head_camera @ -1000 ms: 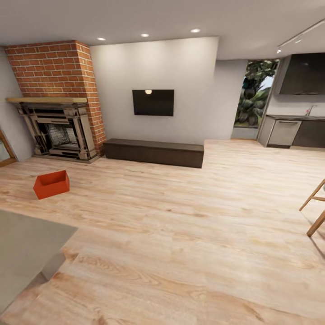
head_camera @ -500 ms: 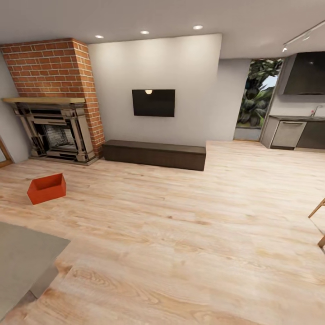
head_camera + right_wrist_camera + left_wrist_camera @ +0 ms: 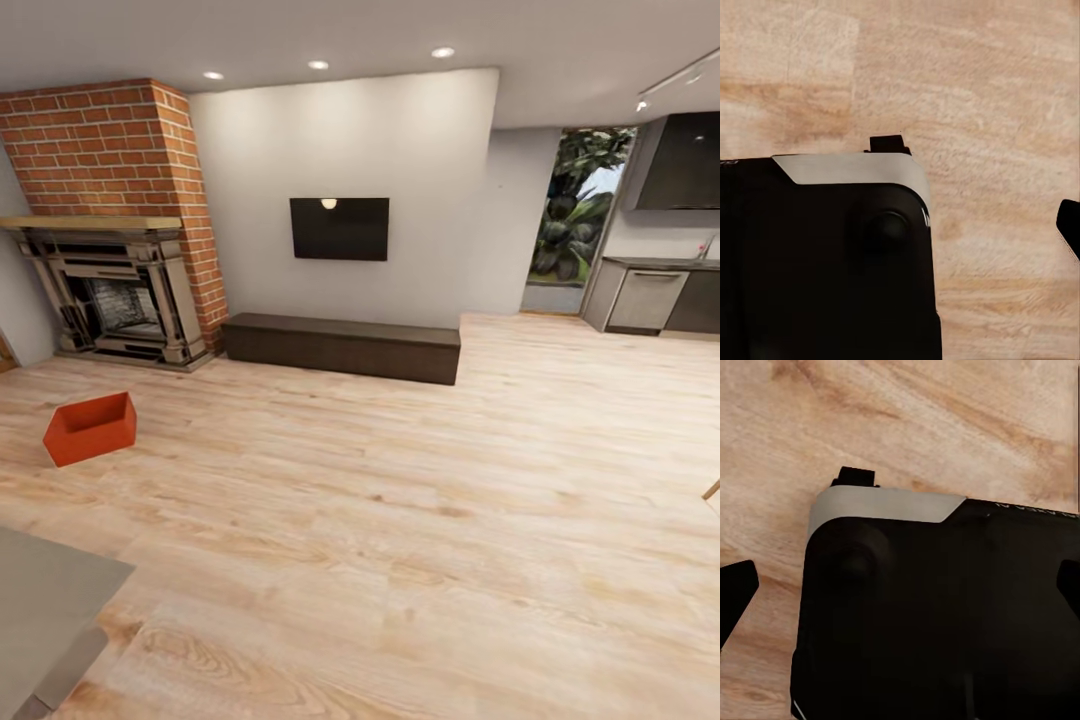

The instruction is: Move the two storage containers from the living room to the garage. In the garage, place one container on the floor and stack the other container on top of it (either order is fine).

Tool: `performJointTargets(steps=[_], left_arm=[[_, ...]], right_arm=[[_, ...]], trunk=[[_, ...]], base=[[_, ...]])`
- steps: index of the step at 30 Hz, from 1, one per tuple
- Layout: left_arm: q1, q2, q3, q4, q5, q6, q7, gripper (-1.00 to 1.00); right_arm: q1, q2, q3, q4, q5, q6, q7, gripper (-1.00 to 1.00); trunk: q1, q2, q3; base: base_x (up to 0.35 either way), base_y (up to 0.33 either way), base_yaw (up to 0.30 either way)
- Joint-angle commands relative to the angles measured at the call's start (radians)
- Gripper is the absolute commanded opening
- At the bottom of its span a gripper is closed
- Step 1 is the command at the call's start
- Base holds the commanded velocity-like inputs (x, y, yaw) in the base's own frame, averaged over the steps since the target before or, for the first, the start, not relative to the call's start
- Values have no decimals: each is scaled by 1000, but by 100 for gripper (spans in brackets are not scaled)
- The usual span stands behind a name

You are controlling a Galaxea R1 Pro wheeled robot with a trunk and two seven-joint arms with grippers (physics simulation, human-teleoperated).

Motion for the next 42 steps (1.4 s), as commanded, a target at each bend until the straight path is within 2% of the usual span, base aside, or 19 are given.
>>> performJointTargets(steps=[1,33,42], left_arm=[[-1,0,-1,0,8,-1,-1,100],[-1,0,-1,0,8,-1,-1,100],[-1,0,-1,0,8,-1,-1,100]], right_arm=[[-1,1,8,3,-8,-5,-1,100],[-1,1,7,3,-8,-6,-1,100],[-1,1,7,3,-8,-6,-1,100]], trunk=[[1,-1,-1],[1,-1,-1],[1,-1,-1]], base=[[323,0,0],[323,0,1],[323,0,228]])
